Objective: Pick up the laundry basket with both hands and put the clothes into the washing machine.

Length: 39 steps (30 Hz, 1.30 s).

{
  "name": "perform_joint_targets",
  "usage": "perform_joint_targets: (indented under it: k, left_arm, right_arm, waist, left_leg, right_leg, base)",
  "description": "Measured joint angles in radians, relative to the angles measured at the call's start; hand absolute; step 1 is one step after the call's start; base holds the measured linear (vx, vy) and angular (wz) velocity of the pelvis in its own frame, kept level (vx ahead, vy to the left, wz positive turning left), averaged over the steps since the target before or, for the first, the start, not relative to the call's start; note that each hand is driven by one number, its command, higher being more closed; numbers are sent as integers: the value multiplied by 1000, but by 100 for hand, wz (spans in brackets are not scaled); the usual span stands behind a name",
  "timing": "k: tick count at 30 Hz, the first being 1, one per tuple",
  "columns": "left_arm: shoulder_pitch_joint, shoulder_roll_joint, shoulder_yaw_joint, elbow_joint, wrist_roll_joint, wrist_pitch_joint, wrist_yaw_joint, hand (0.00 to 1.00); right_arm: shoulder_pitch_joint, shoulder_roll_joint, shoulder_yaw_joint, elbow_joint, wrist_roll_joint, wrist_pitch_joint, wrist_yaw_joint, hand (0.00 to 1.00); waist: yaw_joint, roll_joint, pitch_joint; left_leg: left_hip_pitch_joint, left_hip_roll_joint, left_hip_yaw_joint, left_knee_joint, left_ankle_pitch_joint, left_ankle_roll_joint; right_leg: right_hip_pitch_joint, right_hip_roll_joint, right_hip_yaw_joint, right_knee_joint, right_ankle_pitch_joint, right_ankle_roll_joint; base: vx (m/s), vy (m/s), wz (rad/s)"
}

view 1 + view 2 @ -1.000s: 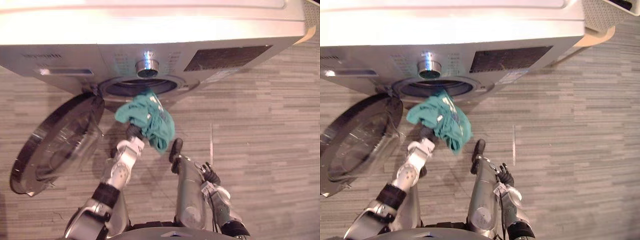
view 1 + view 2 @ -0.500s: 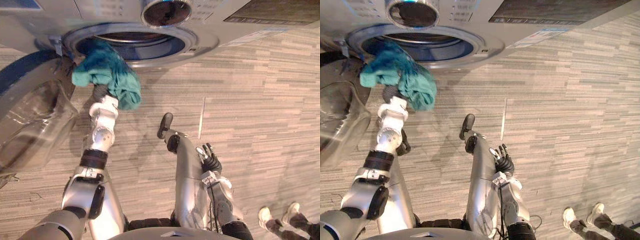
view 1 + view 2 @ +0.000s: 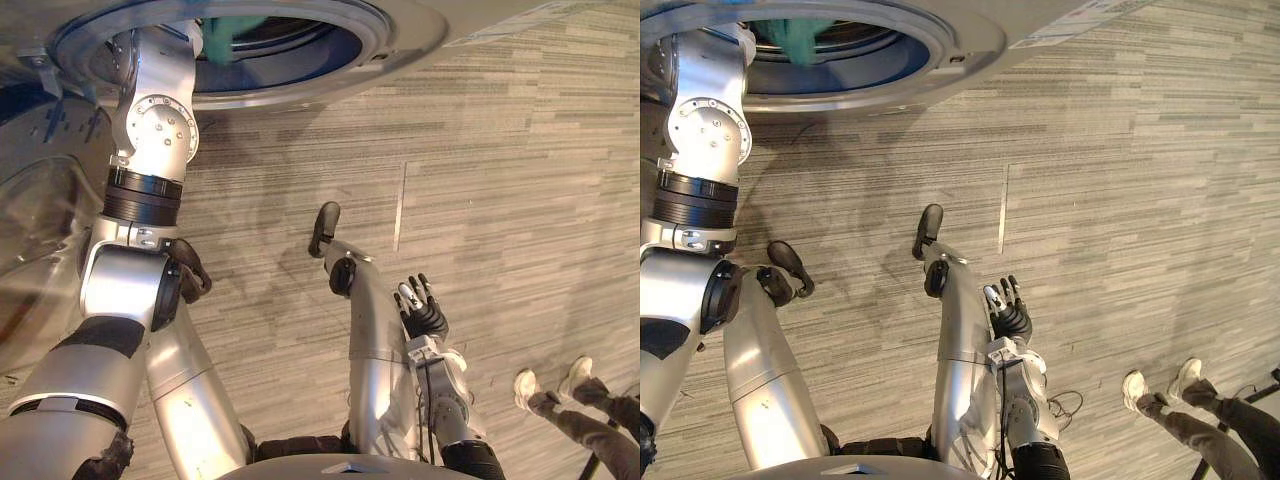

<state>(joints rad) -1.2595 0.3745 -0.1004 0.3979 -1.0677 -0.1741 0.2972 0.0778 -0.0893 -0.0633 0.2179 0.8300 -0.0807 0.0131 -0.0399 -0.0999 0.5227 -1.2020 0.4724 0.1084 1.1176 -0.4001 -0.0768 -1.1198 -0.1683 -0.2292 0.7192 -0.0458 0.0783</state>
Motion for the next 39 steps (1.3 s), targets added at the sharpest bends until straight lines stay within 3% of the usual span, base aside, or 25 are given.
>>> perform_joint_targets:
  k: [7,8,13,14,15,17,19,20,23,27,30,34,39]
  left_arm:
    - [-176,91,-145,246,59,45,0,100]
    - [-185,109,-149,256,72,57,2,0]
    - [-257,174,-173,292,72,54,50,0]
    - [-257,191,-172,283,132,56,73,0]
    - [-257,207,-173,281,294,60,91,0]
    - [-257,209,-171,268,488,78,132,0]
    - [-257,209,-156,241,635,95,154,0]
    - [-257,200,-132,219,659,95,165,0]
    - [-257,156,-87,181,593,75,179,0]
    - [-271,84,-67,232,349,35,174,0]
    - [-279,71,-66,267,240,34,174,0]
    - [-226,19,-24,282,213,28,151,0]
    - [139,-116,62,227,276,27,106,0]
  right_arm:
    - [0,5,-35,65,15,19,7,0]
    - [0,7,-51,88,36,20,8,0]
    - [2,44,-96,130,75,24,2,0]
    - [5,52,-96,130,75,24,3,0]
    - [12,54,-96,125,75,24,6,0]
    - [29,54,-96,111,75,17,19,0]
    - [35,64,-96,112,74,15,37,0]
    - [36,73,-96,112,73,9,43,0]
    - [36,83,-95,112,68,-4,41,0]
    - [36,84,-92,111,66,-4,21,0]
    - [36,84,-67,111,66,-5,-5,0]
    - [36,86,-58,111,66,-4,-14,0]
    - [36,80,-35,112,65,-20,-16,0]
  waist:
    - [9,-4,-3]
    - [9,-4,-3]
    - [-3,-5,-3]
    - [-7,-5,-3]
    - [-9,-5,-3]
    - [-11,-10,-3]
    - [-14,-32,-4]
    - [-21,-38,-5]
    - [-24,-40,-4]
    - [-25,-40,-5]
    - [-30,-41,-5]
    - [-31,-40,-7]
    - [-36,-41,-13]
  left_leg:
    - [0,31,30,16,-3,7]
    - [1,39,45,17,-5,12]
    - [-1,79,91,33,-15,33]
    - [-2,84,97,36,-19,37]
    - [-8,88,98,41,-21,40]
    - [-19,93,94,51,-27,43]
    - [-23,93,94,51,-28,43]
    - [-35,93,82,53,-27,43]
    - [-51,90,69,53,-27,43]
    - [-51,84,59,51,-26,42]
    - [-47,84,53,51,-24,42]
    - [-35,75,50,43,-19,41]
    - [11,37,28,4,3,25]
  right_leg:
    - [-2,29,20,-36,45,0]
    - [-4,38,30,-59,63,0]
    - [-6,74,68,-156,144,8]
    - [-6,82,74,-170,154,11]
    - [-5,86,76,-180,162,12]
    - [-9,88,75,-182,166,14]
    - [-12,87,75,-183,167,14]
    - [-12,87,65,-184,167,14]
    - [-17,84,53,-183,167,14]
    - [-12,78,37,-172,161,8]
    - [-2,80,30,-173,160,7]
    - [8,68,25,-165,150,7]
    - [38,32,-4,-101,90,-5]
  base:
    - [-73,25,-13]
    - [-111,57,-37]
    - [-72,60,-41]
    - [-57,47,-21]
    - [-62,52,-18]
    - [-43,47,-11]
    - [-39,43,-3]
    - [-32,34,1]
    - [-26,36,3]
    - [-23,20,6]
    - [-35,6,6]
    - [-30,4,11]
    - [-9,-33,37]
